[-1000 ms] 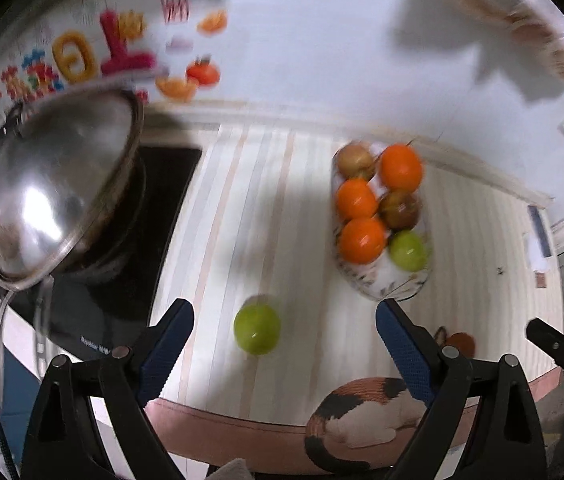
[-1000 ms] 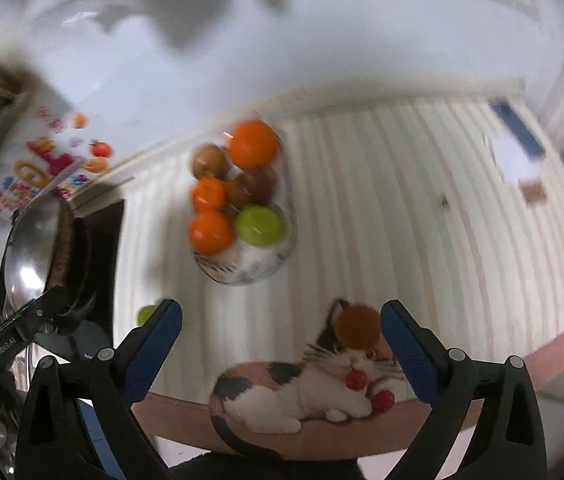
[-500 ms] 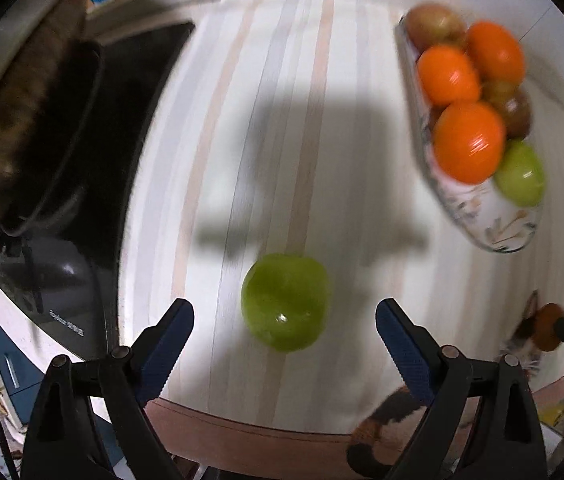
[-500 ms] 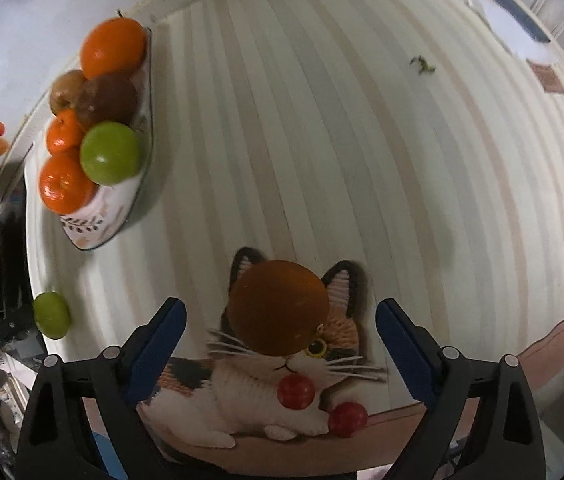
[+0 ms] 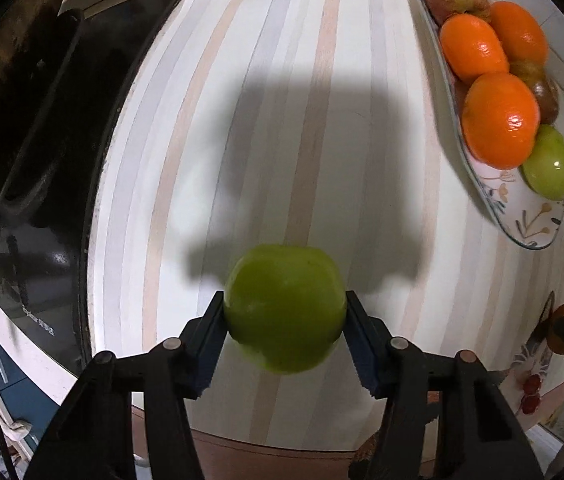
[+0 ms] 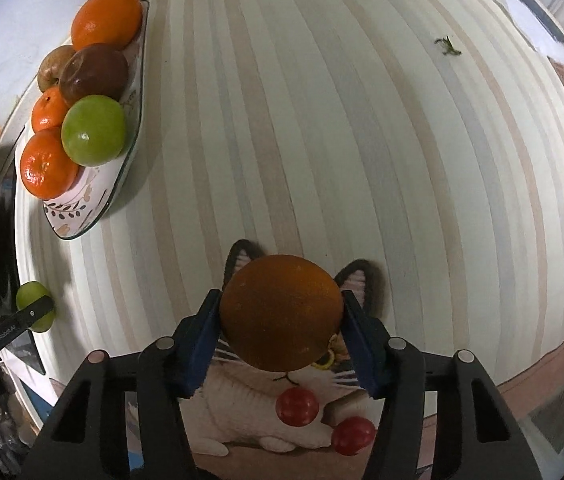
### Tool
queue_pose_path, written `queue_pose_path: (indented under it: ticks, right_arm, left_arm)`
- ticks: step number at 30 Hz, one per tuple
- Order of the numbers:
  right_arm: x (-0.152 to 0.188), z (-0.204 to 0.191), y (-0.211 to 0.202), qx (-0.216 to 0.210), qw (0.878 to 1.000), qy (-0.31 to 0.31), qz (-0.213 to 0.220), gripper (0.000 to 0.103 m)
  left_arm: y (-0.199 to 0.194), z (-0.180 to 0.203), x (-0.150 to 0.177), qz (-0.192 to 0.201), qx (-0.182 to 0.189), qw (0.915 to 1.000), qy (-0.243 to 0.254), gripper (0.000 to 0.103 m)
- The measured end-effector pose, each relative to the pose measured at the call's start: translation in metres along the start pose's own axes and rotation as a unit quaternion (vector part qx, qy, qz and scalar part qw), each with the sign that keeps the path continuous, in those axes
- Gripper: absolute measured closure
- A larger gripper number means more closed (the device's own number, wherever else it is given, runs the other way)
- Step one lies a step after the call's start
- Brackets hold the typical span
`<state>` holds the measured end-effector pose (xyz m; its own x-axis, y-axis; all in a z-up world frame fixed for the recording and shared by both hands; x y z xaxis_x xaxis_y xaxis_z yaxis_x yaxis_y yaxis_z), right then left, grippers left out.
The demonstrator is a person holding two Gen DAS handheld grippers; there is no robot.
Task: Organize fruits
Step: 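Grasp the green apple with the left tool while the right tool grasps the brown fruit, then lower both fruits onto the floral plate and open both tools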
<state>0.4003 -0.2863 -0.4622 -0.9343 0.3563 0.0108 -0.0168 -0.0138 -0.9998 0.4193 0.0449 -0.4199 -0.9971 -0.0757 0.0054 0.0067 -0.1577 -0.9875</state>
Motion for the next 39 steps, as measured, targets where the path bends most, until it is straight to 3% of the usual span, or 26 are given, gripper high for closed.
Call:
queue_pose_path:
  ticks: [4,8,13,26,34,39]
  right_arm:
    - [0.002,-0.024,-0.006,-0.016,1.000,-0.023,0.010,0.043]
    - [0.010,-0.058,-0.007,-0.041,0.996,-0.074,0.013,0.043]
    - [0.017,-0.080,0.000,-0.040,0.994,-0.105,0.010,0.043]
    - [0.006,-0.064,-0.018,-0.074,0.994,-0.076,0.019,0.041]
    - [0.010,-0.064,-0.014,-0.099,0.992,-0.078,0.014,0.043]
    - [0.009,-0.068,-0.017,-0.093,0.992,-0.080,0.030,0.044]
  left_arm:
    - [-0.012,0.011,0.005,0.012,0.008,0.9998,0.016,0.050]
    - [-0.011,0.031,0.017,0.001,0.028,0.9989,0.037,0.050]
    - [0.000,0.051,0.028,-0.013,0.031,0.9978,0.057,0.050]
    - [0.010,0.053,0.037,-0.033,0.023,0.9968,0.069,0.050]
    - [0.016,0.066,0.022,-0.035,0.026,0.9966,0.069,0.050]
    - [0.001,0.073,0.015,-0.027,0.037,0.9962,0.074,0.050]
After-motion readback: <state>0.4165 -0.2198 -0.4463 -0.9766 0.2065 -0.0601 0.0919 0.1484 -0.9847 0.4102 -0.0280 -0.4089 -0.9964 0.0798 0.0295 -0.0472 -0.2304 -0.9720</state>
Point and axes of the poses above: each gripper's, at about its wrist camera, not at the fingertips, and y roughly the way its jaws point, z to its right, x to its underside, the point moved 8 cm from there along y, roughly the way its jaws point, and after that the axes turned 10 degrees about x, right-handed, at the moved point
